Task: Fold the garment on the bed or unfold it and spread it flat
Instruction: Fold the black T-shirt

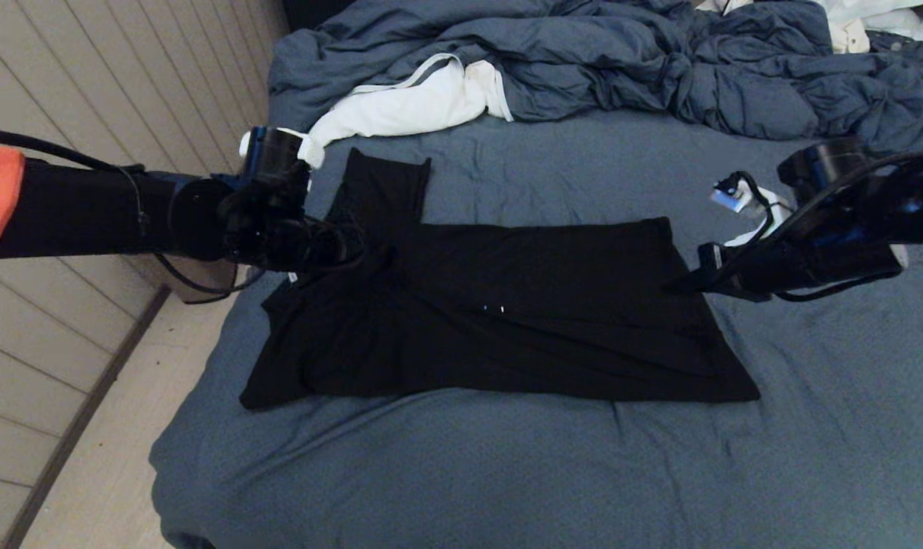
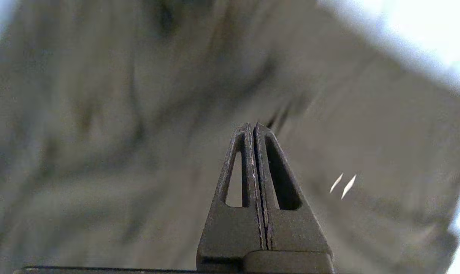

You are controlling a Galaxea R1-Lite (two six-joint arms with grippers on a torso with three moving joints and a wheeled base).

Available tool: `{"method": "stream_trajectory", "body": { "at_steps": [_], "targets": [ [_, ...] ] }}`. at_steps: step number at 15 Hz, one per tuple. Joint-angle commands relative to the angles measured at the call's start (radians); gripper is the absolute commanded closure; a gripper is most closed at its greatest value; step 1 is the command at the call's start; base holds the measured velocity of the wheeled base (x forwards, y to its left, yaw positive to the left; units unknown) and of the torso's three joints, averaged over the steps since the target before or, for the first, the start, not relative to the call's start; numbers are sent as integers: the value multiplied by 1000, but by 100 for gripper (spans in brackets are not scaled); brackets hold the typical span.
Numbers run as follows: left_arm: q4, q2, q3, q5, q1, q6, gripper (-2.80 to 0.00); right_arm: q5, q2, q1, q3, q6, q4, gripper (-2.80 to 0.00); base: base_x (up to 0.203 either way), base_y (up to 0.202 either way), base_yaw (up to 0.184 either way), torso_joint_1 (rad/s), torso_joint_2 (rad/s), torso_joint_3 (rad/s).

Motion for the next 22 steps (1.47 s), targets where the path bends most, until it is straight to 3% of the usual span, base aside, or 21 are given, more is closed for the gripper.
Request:
{"method": "stream_trajectory", "body": {
  "at_steps": [1,4,5,10,15,22],
  "targets": [
    [-7,-46,101,-3,-38,-8,0,-9,21,36,3,-44,54,0,0,0,0,0,0,0],
    [-63,-33,115,0,-120,-8,0,-100,22,48,4,-202,192,0,0,0,0,0,0,0],
    [-75,-21,110,4,-143,-8,0,-116,22,48,10,-215,199,0,0,0,0,0,0,0],
    [-86,13,97,9,-166,-7,0,-230,34,98,53,-238,202,0,0,0,0,0,0,0],
    [-86,31,91,9,-166,-9,0,-268,70,142,76,-240,201,0,0,0,0,0,0,0],
    [-86,31,91,9,-166,-9,0,-309,128,143,76,-234,147,0,0,0,0,0,0,0]
  ]
}}
